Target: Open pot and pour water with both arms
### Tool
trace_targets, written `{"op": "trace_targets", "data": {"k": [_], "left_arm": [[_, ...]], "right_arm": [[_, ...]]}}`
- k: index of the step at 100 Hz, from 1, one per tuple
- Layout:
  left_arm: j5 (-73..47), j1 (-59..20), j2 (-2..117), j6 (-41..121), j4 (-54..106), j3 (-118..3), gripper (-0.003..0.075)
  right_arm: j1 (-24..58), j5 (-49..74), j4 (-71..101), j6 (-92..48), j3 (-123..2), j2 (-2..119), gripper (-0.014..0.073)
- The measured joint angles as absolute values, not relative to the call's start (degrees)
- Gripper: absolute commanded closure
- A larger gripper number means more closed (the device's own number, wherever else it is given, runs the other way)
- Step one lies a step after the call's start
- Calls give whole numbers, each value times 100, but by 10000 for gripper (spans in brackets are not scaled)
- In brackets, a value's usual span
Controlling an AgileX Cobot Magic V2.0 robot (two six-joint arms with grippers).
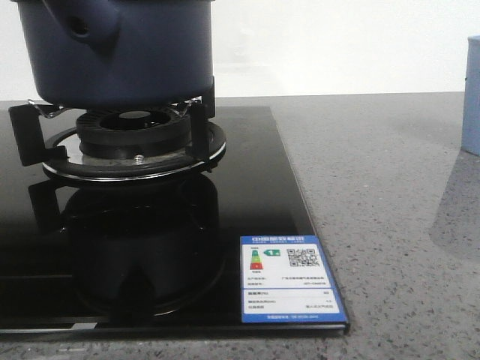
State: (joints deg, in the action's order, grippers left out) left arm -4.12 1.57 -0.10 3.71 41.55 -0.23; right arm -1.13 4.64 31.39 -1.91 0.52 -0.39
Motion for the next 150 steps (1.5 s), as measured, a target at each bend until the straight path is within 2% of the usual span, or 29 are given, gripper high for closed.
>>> {"op": "trace_targets", "data": {"k": [17, 33, 55, 75, 103, 150], "left_arm": [[-590, 157, -10, 371, 4287, -254, 736], [-1181, 157, 46, 441, 3612, -993, 736], [-2497, 157, 920, 1621, 3341, -2416, 736], [-2899, -414, 1544, 2095, 3338, -3231, 736], [-2970, -1018, 1975, 2121, 3338, -3411, 736], [-2960, -1054, 2029, 2145, 3447, -3411, 736]], "right_arm": [[-113, 838, 3315, -191, -125, -39, 652], [-113, 1292, 3289, -221, -794, 75, 652], [-99, 2164, 3144, -979, -1981, 1243, 653], [318, 2555, 3119, -1550, -2872, 2173, 653], [634, 2769, 3108, -1709, -3245, 2566, 654], [634, 2873, 3108, -1740, -3253, 2588, 654]]}}
